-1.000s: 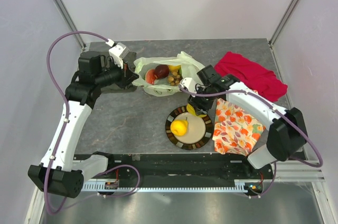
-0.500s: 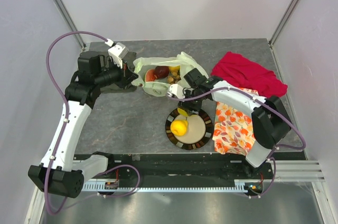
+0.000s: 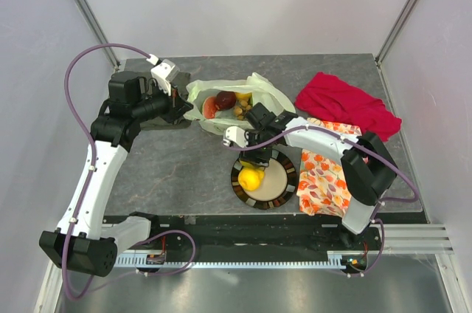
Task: Take the fake fruits out of the plastic bag
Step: Place the fake fruit on the plate.
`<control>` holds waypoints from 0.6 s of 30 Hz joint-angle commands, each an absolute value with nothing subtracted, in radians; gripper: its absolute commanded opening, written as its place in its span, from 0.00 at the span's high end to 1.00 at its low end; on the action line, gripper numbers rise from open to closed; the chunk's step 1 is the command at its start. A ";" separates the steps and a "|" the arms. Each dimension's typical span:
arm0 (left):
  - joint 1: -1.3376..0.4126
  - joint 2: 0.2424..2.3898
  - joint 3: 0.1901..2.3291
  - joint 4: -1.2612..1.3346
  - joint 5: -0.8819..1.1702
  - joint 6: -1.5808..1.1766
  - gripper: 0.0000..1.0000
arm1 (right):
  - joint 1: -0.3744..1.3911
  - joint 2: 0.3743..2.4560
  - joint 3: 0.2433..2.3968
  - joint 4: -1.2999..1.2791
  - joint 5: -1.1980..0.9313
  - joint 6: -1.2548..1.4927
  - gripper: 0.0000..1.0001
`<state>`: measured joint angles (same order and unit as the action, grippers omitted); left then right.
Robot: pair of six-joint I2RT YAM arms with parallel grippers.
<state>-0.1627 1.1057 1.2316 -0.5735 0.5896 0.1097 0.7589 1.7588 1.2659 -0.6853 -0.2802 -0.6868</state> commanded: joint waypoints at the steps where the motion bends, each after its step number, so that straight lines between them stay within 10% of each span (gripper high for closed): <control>1: -0.155 1.097 1.239 -0.554 0.632 0.098 0.98 | 0.758 1.703 1.333 -0.710 -0.258 -0.669 0.30; 8: -0.155 1.066 1.189 -0.552 0.656 0.074 0.98 | 0.753 1.574 1.482 -0.890 -0.340 -0.640 0.21; 18: -0.149 1.009 1.124 -0.566 0.687 0.063 0.98 | 0.669 1.695 1.554 -0.598 -0.195 -0.517 0.48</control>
<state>-0.1616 1.0416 1.1336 -0.5743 0.6483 0.0872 0.7097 1.5784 1.5215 -0.7269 -0.2840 -0.5751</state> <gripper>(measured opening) 0.023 0.571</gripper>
